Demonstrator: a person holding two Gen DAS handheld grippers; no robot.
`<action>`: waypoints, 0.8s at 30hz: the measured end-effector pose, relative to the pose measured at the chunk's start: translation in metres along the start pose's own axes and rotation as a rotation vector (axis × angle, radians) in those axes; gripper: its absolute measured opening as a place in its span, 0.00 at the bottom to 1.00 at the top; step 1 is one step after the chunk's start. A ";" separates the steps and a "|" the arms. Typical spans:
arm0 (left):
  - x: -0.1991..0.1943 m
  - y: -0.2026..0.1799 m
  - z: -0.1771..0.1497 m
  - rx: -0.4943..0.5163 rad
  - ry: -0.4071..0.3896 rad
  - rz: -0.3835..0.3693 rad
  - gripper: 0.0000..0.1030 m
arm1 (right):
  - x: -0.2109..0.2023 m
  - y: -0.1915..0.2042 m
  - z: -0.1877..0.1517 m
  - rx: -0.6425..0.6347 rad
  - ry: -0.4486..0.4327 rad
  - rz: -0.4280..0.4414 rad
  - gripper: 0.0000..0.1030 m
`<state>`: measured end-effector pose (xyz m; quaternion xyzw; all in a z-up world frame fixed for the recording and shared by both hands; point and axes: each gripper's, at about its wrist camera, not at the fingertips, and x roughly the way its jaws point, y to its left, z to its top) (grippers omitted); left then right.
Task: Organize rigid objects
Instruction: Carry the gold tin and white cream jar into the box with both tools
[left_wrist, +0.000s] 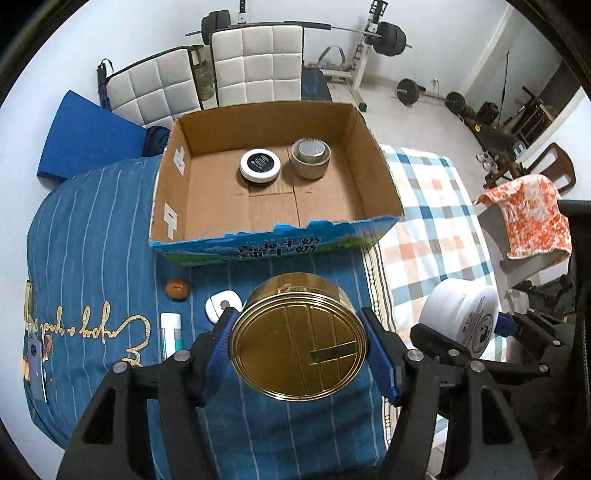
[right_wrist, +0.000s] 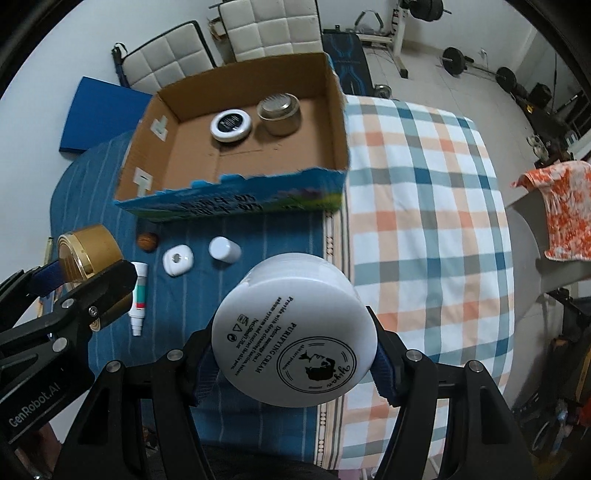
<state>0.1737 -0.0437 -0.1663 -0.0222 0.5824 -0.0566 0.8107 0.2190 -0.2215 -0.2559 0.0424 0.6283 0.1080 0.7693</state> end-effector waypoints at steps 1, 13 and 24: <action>-0.003 0.001 0.001 -0.006 -0.003 -0.002 0.61 | -0.002 0.002 0.001 -0.004 -0.003 0.006 0.68; -0.008 0.035 0.049 -0.082 -0.044 -0.019 0.61 | -0.010 0.013 0.059 0.015 -0.035 0.067 0.68; 0.075 0.094 0.143 -0.138 0.043 0.042 0.61 | 0.052 0.026 0.173 0.004 0.004 0.051 0.68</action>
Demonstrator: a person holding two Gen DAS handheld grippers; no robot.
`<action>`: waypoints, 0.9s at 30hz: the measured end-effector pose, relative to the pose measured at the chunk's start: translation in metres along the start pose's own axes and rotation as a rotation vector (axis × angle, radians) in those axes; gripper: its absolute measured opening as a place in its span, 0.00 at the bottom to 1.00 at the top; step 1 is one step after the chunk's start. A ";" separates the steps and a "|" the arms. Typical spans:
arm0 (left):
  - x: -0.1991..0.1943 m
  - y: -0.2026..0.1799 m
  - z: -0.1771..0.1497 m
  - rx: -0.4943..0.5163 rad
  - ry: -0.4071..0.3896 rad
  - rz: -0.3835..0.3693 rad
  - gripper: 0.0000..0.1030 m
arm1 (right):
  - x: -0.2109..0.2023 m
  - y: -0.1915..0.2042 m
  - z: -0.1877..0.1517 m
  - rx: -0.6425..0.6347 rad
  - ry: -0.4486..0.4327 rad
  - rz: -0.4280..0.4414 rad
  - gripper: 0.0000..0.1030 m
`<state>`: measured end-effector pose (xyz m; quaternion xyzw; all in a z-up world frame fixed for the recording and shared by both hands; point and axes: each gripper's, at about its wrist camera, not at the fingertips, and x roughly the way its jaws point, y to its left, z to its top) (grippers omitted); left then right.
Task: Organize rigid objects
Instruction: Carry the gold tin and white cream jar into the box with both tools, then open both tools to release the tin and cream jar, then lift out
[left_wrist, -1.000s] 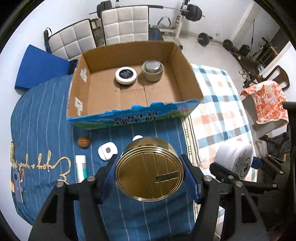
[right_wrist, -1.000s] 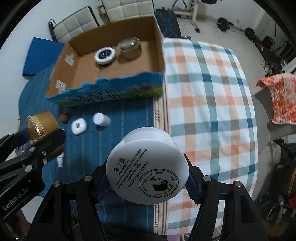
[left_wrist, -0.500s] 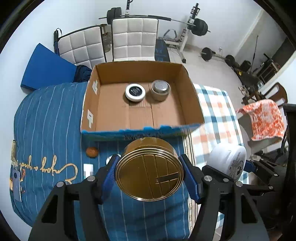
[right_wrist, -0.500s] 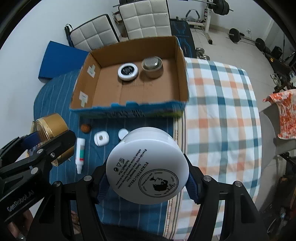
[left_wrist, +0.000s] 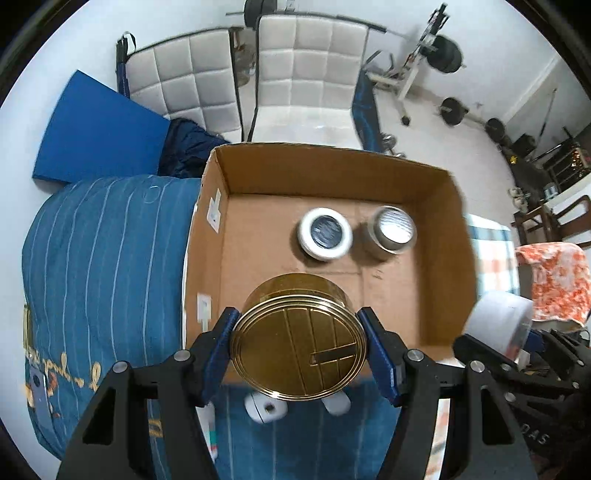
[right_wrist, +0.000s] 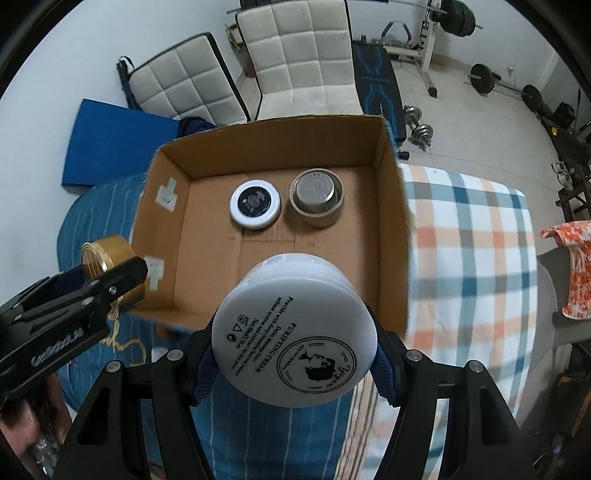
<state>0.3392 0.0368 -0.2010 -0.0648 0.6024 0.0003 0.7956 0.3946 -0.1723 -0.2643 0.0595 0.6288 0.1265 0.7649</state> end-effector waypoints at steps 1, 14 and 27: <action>0.011 0.004 0.008 -0.007 0.016 0.005 0.61 | 0.009 -0.001 0.008 0.004 0.011 -0.003 0.68; 0.139 0.018 0.045 -0.002 0.266 0.048 0.61 | 0.141 -0.007 0.058 0.029 0.209 -0.036 0.68; 0.194 0.035 0.022 -0.024 0.386 0.059 0.61 | 0.208 -0.013 0.063 0.001 0.329 -0.098 0.68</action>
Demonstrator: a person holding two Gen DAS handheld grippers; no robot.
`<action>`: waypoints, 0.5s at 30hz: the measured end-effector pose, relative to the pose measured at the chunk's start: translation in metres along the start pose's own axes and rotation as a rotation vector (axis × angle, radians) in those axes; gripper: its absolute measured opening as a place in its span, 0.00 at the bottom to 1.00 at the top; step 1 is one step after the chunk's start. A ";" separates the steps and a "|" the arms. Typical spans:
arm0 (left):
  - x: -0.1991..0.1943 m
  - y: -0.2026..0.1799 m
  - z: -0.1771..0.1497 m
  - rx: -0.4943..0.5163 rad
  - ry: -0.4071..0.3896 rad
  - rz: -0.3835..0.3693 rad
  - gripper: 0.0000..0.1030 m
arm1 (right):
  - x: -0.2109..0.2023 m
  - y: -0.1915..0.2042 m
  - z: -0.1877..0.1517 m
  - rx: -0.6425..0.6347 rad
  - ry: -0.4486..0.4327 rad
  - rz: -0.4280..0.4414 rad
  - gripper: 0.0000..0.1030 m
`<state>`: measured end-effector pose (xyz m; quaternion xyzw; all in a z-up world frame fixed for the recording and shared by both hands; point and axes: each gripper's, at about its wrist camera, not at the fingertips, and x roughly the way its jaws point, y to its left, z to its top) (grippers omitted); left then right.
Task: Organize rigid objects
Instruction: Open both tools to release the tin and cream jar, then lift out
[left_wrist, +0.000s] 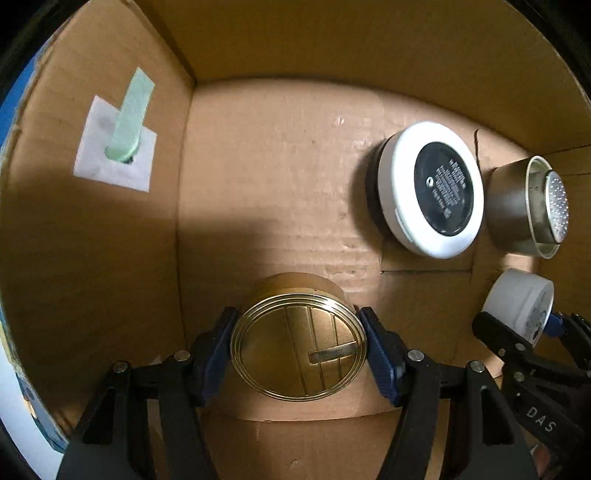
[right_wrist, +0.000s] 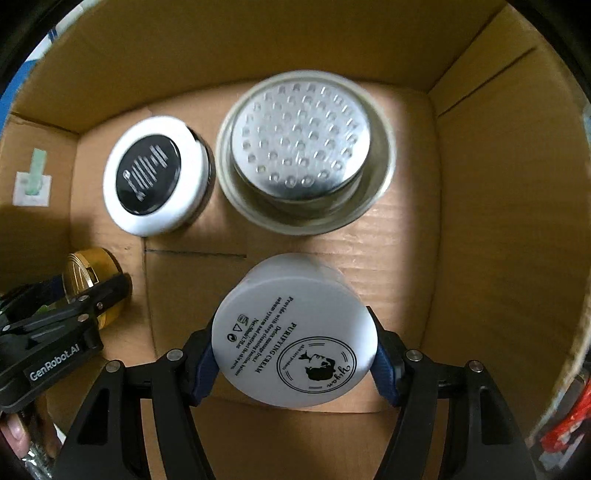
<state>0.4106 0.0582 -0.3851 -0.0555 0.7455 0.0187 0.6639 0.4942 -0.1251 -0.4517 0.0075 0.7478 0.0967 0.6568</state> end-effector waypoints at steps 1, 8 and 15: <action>0.001 0.001 -0.001 0.000 -0.005 0.002 0.61 | 0.004 0.000 0.000 -0.003 0.007 -0.001 0.68; 0.000 -0.002 0.000 -0.005 -0.015 -0.005 0.62 | 0.009 0.012 0.006 -0.016 0.010 -0.043 0.69; -0.009 0.008 0.014 -0.056 -0.014 -0.019 0.62 | 0.011 0.027 0.011 -0.013 0.030 -0.053 0.70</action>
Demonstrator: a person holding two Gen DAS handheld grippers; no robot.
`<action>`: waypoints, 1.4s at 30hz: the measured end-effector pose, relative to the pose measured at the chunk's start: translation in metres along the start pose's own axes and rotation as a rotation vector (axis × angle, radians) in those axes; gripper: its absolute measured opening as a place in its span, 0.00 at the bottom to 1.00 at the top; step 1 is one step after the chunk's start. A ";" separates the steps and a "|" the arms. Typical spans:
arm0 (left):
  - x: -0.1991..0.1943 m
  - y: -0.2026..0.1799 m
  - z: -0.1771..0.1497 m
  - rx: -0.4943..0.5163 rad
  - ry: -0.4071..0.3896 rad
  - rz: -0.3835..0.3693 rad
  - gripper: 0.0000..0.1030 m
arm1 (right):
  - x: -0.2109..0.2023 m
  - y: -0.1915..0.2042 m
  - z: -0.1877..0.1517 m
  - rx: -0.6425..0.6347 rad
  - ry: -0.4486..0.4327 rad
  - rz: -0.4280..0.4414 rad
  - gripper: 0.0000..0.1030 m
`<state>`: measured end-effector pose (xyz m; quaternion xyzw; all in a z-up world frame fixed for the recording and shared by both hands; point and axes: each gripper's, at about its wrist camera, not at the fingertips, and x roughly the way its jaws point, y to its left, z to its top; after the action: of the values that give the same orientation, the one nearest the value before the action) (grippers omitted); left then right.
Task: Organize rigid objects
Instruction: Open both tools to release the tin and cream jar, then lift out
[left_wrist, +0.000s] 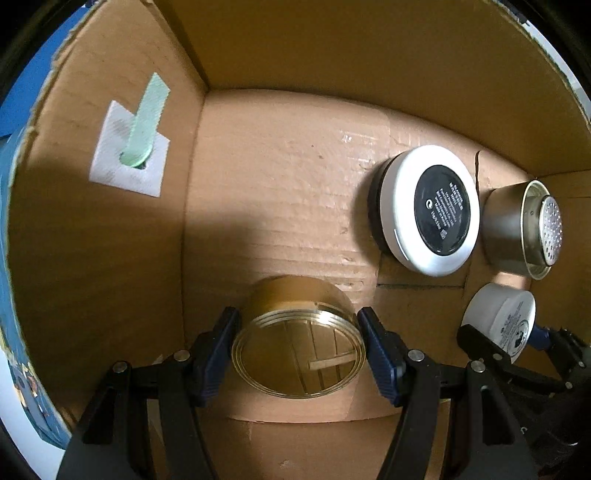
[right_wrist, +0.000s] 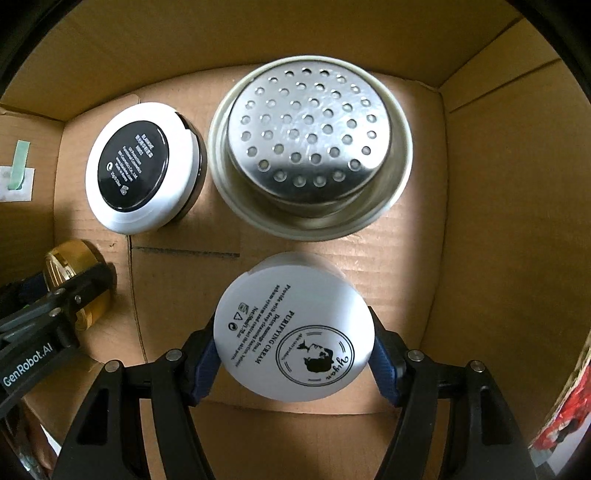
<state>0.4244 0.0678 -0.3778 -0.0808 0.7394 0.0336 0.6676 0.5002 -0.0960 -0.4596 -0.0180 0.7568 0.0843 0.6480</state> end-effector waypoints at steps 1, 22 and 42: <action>-0.002 0.001 0.000 -0.003 -0.002 -0.002 0.62 | 0.000 0.003 0.004 0.000 -0.001 0.002 0.70; -0.107 0.007 -0.041 0.067 -0.241 0.012 0.99 | -0.072 0.012 -0.055 0.020 -0.179 0.014 0.97; -0.191 -0.012 -0.151 0.095 -0.467 -0.013 0.99 | -0.185 -0.003 -0.180 0.030 -0.408 0.023 0.97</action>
<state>0.2964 0.0469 -0.1710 -0.0442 0.5651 0.0124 0.8238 0.3542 -0.1417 -0.2515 0.0180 0.6112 0.0823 0.7870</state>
